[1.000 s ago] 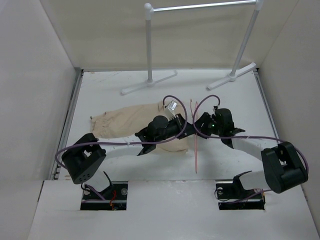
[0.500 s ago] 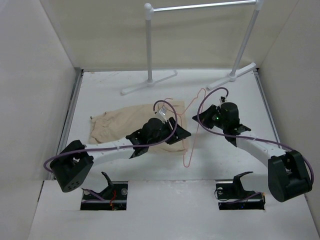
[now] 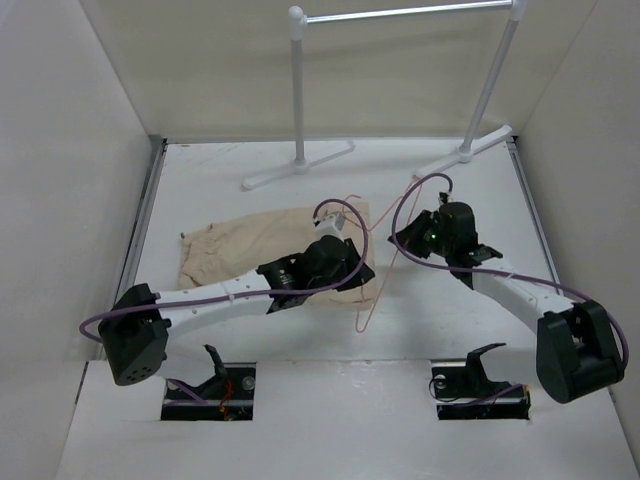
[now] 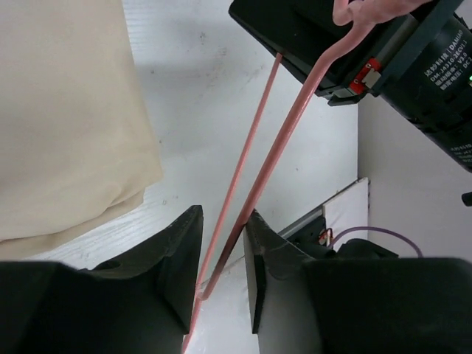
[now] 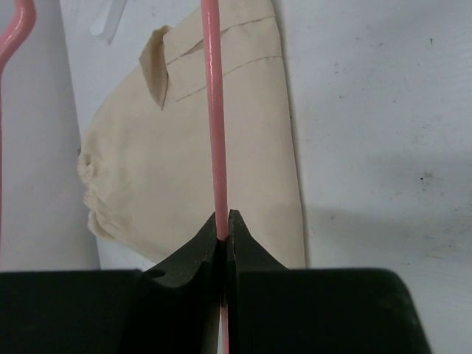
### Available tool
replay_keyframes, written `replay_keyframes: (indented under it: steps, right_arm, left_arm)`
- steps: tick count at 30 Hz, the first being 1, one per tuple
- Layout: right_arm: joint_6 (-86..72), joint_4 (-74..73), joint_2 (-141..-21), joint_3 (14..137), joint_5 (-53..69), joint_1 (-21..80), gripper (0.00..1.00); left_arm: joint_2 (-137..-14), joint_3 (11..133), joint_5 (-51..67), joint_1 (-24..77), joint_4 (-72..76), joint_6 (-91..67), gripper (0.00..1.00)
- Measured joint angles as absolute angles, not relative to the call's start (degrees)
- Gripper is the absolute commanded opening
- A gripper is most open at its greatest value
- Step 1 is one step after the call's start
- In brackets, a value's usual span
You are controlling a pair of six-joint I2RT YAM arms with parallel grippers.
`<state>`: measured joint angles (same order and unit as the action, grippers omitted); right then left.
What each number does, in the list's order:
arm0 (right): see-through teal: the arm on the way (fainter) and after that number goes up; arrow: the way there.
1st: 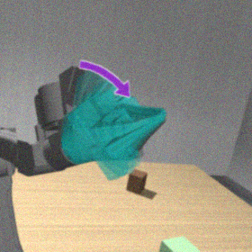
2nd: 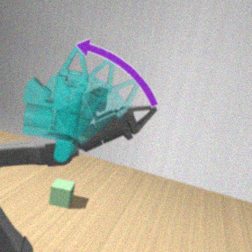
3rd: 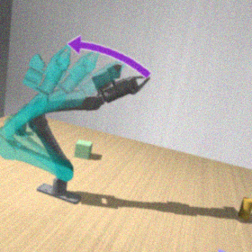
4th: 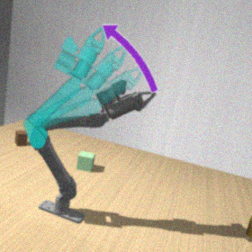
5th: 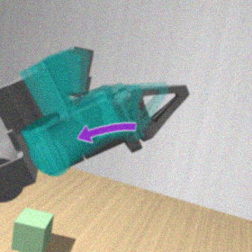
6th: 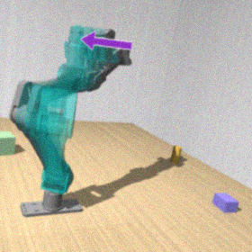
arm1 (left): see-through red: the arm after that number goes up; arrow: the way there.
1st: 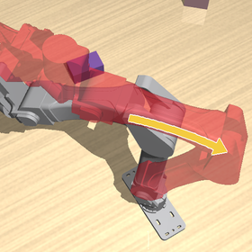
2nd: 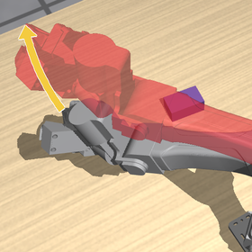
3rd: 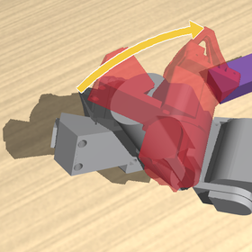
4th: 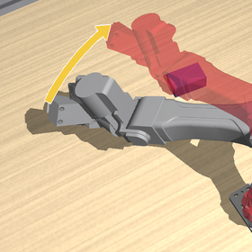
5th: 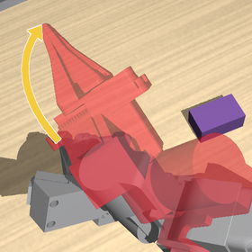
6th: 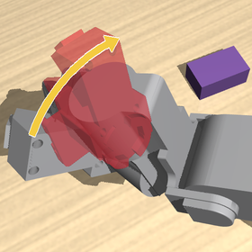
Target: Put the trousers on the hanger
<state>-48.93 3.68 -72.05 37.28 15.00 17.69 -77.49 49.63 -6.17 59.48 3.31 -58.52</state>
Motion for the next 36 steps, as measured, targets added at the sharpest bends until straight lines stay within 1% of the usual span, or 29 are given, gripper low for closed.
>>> replay_keyframes:
  steps: [1,3,5,7,8,9,10,11,12,14,16,17,18,22,23,25,27,31,33,34,36]
  right_arm:
    - [-48.71,3.09,-72.12,37.47,14.96,17.72,0.05]
    - [-48.36,2.0,-72.38,37.93,14.98,17.72,0.06]
    - [-48.21,0.6,-72.82,38.52,15.31,17.72,0.08]
    - [-48.18,-0.91,-73.08,39.22,15.79,17.72,0.12]
    - [-48.16,-1.78,-73.28,39.75,16.23,17.72,0.16]
    - [-48.16,-2.61,-73.56,40.34,16.62,17.72,0.22]
    - [-48.05,-3.46,-73.71,40.86,16.88,17.72,0.29]
    - [-47.92,-4.23,-73.76,41.3,17.04,17.72,0.39]
    - [-47.92,-4.82,-73.65,41.58,17.12,17.72,0.44]
    - [-47.64,-6.11,-73.08,41.91,17.1,17.69,0.53]
    - [-47.37,-7.86,-71.46,41.93,16.82,17.5,0.57]
    - [-47.13,-8.91,-70.24,41.93,16.51,17.3,0.58]
    - [-46.85,-9.87,-68.99,41.93,16.03,17.12,0.55]
    - [-45.1,-12.03,-64.23,42.06,13.72,16.8,0.2]
    - [-44.75,-12.12,-64.14,42.33,13.74,16.95,0.16]
    - [-44.49,-12.1,-65.78,43.46,13.96,17.61,0.16]
    - [-44.27,-11.77,-68.97,44.66,13.98,18.7,0.21]
    - [-43.75,-9.72,-76.64,45.74,14.02,19.99,0.23]
    - [-43.7,-8.47,-80.44,45.78,14.04,19.99,0.25]
    - [-43.72,-8.05,-81.87,45.8,14.04,19.99,0.29]
    - [-43.77,-6.76,-84.29,45.78,14.04,20.05,0.39]
  left_arm:
    - [-77.52,50.3,-6.96,60.03,2.42,-57.8,0.12]
    - [-77.54,51.24,-8.36,60.99,1.32,-56.49,0.05]
    - [-77.54,51.77,-10.26,61.95,0.1,-55.4,0.02]
    - [-77.56,51.77,-12.01,62.48,-0.95,-54.63,0.0]
    - [-77.56,51.77,-12.88,62.65,-1.52,-54.19,0.0]
    - [-77.56,51.79,-13.63,62.78,-1.74,-53.95,0.0]
    - [-77.56,51.79,-14.41,62.94,-1.98,-53.58,0.0]
    - [-77.56,51.79,-15.2,63.02,-2.11,-53.25,0.0]
    - [-77.56,51.83,-15.88,63.11,-2.22,-52.9,0.0]
    - [-77.67,52.01,-17.06,63.29,-2.28,-52.4,0.0]
    - [-78.19,52.16,-17.72,63.53,-1.48,-51.92,0.0]
    - [-78.63,52.18,-18.02,63.64,-0.93,-51.72,0.0]
    - [-79.15,52.25,-18.2,63.7,-0.43,-51.59,0.0]
    - [-83.64,53.12,-18.87,64.55,2.63,-51.44,0.0]
    - [-84.79,53.23,-18.94,64.86,3.57,-51.46,0.0]
    - [-87.15,53.41,-19.05,65.6,5.15,-51.81,0.0]
    - [-88.95,53.41,-19.62,66.3,5.89,-52.97,0.0]
    - [-91.59,53.41,-22.72,67.46,6.7,-55.55,0.0]
    - [-92.47,53.41,-24.99,67.79,6.61,-56.73,0.0]
    - [-92.84,53.41,-26.26,67.81,6.61,-57.39,0.0]
    - [-93.49,53.39,-28.47,67.77,6.68,-58.67,0.0]
